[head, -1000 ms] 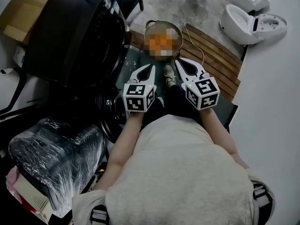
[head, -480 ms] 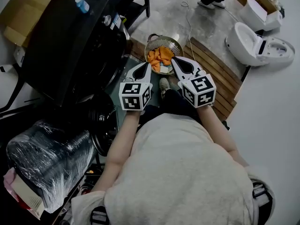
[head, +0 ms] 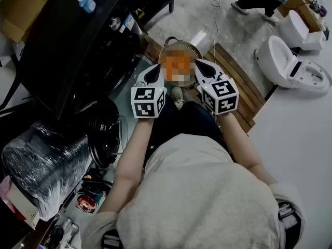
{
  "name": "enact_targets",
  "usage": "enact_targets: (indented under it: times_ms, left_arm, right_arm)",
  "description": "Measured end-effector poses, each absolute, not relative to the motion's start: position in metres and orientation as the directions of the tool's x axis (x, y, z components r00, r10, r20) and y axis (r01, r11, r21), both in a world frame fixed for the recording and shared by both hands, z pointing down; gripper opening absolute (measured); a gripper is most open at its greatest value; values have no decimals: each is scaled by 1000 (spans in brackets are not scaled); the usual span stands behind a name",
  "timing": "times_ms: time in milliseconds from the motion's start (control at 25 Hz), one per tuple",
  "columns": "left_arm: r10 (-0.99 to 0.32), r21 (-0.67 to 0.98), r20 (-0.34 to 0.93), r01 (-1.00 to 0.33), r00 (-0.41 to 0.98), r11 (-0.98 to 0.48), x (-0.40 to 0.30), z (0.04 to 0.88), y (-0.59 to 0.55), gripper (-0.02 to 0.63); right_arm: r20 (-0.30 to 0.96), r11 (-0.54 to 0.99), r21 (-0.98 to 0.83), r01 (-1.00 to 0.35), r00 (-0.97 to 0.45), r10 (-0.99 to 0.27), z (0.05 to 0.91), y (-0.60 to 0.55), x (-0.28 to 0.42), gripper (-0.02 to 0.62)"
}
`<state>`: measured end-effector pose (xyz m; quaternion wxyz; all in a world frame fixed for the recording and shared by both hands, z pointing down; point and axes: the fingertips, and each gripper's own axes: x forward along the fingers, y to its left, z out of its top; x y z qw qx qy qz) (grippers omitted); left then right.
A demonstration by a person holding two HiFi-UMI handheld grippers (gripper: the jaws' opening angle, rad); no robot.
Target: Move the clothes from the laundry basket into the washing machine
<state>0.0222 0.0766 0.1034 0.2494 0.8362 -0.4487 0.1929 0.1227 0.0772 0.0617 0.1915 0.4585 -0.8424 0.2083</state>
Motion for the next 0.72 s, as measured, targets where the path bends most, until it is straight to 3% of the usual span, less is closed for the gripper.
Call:
enact_targets:
  times_ms: [720]
  left_arm:
    - [-523,277,676,-836,520,-474,24,250,40,11]
  right_arm:
    - [674,435,-271,-858,-492,-550,219,38,122,-11]
